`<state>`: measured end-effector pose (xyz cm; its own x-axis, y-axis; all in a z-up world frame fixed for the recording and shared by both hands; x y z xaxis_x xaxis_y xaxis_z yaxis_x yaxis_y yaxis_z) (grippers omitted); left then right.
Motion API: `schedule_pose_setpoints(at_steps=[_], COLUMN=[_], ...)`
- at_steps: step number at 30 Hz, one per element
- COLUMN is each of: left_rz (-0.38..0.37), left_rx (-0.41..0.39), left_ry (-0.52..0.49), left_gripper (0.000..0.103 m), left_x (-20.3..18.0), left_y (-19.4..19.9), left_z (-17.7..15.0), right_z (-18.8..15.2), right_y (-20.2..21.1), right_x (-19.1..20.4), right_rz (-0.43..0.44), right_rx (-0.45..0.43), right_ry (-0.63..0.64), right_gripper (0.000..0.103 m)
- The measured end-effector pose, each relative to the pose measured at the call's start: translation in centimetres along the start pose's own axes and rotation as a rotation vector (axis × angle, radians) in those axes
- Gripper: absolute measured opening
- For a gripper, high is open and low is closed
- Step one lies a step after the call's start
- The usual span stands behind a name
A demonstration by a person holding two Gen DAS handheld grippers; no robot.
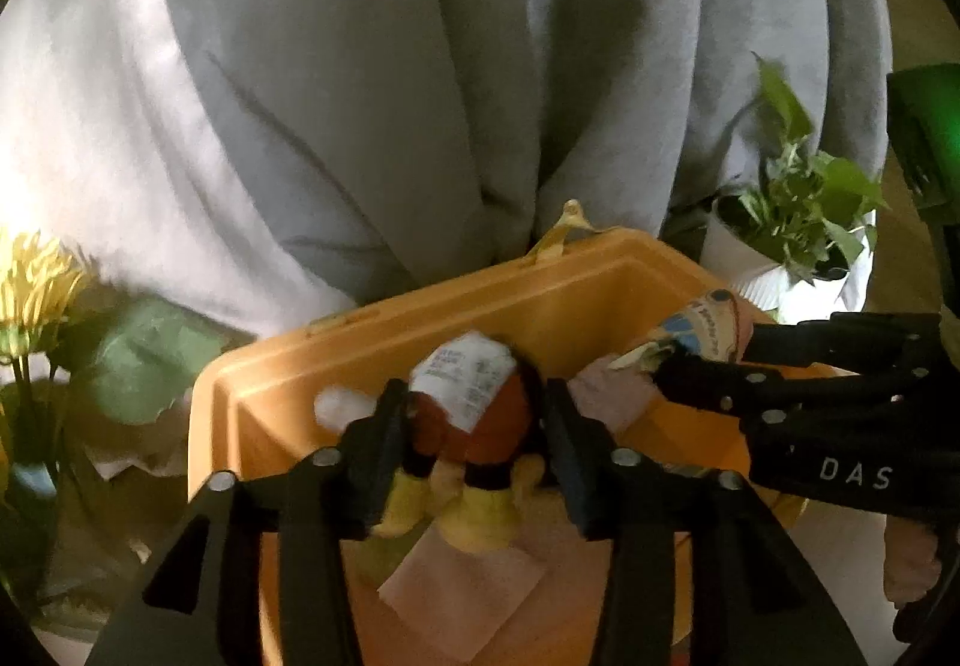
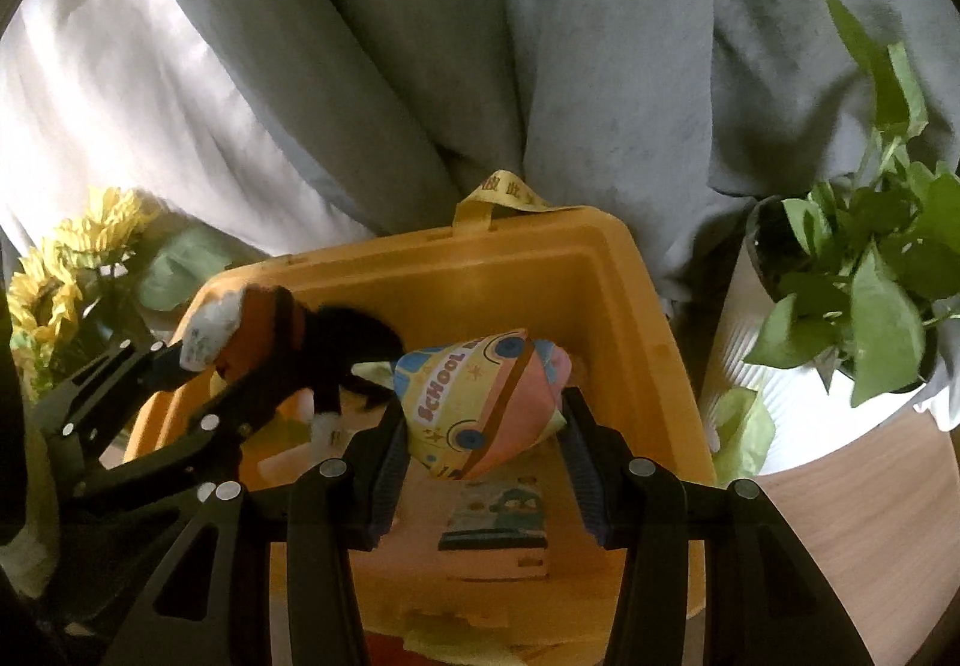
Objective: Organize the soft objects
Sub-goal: 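Open both grippers to drop the doll and bus pouch into the crate, then withdraw both tools and lower them toward the fluffy toy and pink sponge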
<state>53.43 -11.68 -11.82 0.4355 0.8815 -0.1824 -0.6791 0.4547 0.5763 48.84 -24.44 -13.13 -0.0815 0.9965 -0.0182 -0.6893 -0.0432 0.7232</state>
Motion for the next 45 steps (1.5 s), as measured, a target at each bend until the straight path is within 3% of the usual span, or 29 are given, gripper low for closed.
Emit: schedule_pose_setpoints(at_steps=[1, 3, 6, 26, 45], left_rz=[0.014, 0.030, 0.054, 0.089, 0.039], left_rx=[-0.009, -0.028, -0.052, -0.180, -0.266], left_ry=[0.003, -0.004, -0.004, 0.038, 0.016], left_gripper=[0.058, 0.060, 0.063, 0.065, 0.074], left_x=[0.2, 0.3, 0.5, 0.4, -1.1], left_y=[0.2, 0.7, 1.5, 9.3, 17.8], left_z=[0.0, 0.1, 0.4, 0.9, -2.1], right_z=[0.0, 0.0, -0.1, -0.7, -4.2], right_y=[-0.1, -0.4, -0.6, 5.4, 14.4], right_x=[0.0, 0.0, -0.1, 0.8, 3.2], right_rz=[-0.001, -0.008, -0.013, -0.047, -0.128], right_rx=[0.002, 0.015, 0.017, -0.071, -0.159], right_ry=[0.001, 0.005, 0.000, 0.009, 0.011], right_gripper=[0.049, 0.052, 0.066, 0.067, 0.067])
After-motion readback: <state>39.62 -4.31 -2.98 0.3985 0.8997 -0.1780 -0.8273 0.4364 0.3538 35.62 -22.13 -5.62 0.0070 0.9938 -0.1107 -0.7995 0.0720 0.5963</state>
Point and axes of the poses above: each gripper's, at about its wrist camera, not at the fingertips, and y roughly against the way its jaws point, x to its left, z to its top, the point moved 5 cm from there along -y, roughly the way its jaws point, and after that the axes turned 15 degrees about y, right-handed, at the moved point
